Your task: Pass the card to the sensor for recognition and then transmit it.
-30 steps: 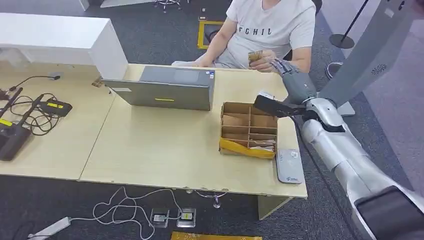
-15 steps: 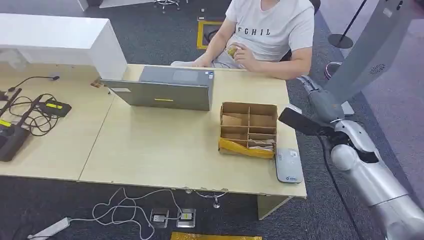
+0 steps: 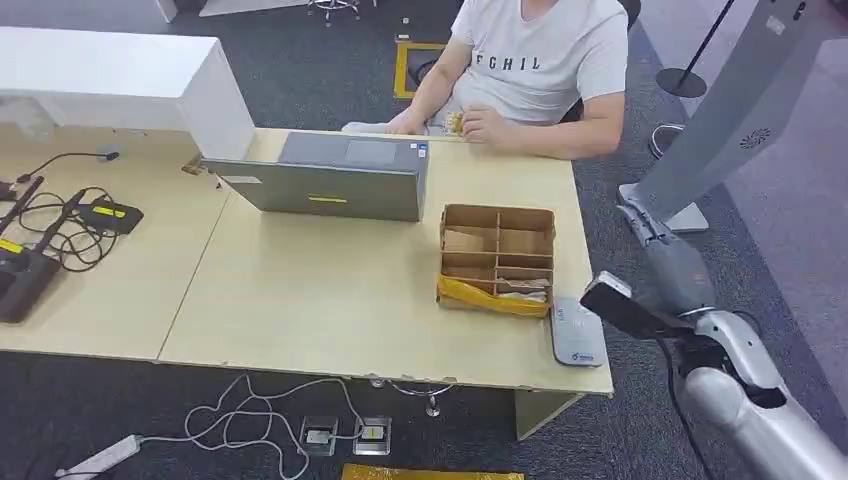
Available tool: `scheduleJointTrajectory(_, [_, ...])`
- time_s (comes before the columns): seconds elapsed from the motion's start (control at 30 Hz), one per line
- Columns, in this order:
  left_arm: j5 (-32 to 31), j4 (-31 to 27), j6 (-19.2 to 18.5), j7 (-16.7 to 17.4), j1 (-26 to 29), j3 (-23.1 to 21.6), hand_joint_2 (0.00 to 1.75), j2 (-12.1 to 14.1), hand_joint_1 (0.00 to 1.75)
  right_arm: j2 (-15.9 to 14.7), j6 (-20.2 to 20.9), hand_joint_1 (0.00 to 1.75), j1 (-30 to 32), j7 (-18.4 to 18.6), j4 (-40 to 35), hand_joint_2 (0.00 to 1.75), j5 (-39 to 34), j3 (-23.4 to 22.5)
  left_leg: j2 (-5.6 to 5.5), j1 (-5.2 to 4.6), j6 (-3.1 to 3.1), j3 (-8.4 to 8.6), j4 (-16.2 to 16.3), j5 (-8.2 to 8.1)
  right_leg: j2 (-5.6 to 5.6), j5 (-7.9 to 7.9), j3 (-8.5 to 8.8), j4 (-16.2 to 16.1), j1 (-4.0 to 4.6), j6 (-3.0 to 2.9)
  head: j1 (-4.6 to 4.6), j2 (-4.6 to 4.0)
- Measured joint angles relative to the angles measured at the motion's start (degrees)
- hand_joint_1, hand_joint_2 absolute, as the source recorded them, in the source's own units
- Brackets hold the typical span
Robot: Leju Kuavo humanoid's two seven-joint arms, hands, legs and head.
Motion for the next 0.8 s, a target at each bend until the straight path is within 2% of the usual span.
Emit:
scheduleJointTrajectory(0.27, [0.57,0.00,1.22,-1.05,-0.13,0.00,0.00,-0.17,0.00,2.82,-3.85,0.00,1.70,-0.24,0.90,1.75,0.50,3.22,-0.01,0.03,-0.01,0.01,0.00,0.01,0.01,0.00,0.01,0.02,0.03,0.00,0.00,0.00])
scheduleJointTrajectory(0.53, [0.59,0.00,1.12,-1.07,-0.20,0.00,0.00,-0.22,0.00,5.37,-4.31,0.00,2.01,-0.24,2.14,1.75,0.20,5.07,-0.01,0.02,-0.01,-0.01,0.00,0.01,0.01,-0.01,0.01,0.01,0.02,-0.01,0.00,0.00])
scheduleJointTrajectory(0.8, [0.57,0.00,1.05,-0.66,-0.25,0.00,0.00,-0.39,0.00,9.46,-3.81,0.00,1.60,-1.86,4.61,1.75,-2.95,6.80,-0.01,0.03,-0.01,-0.01,0.00,0.01,0.00,-0.01,0.01,0.02,0.03,-0.01,-0.02,0.00])
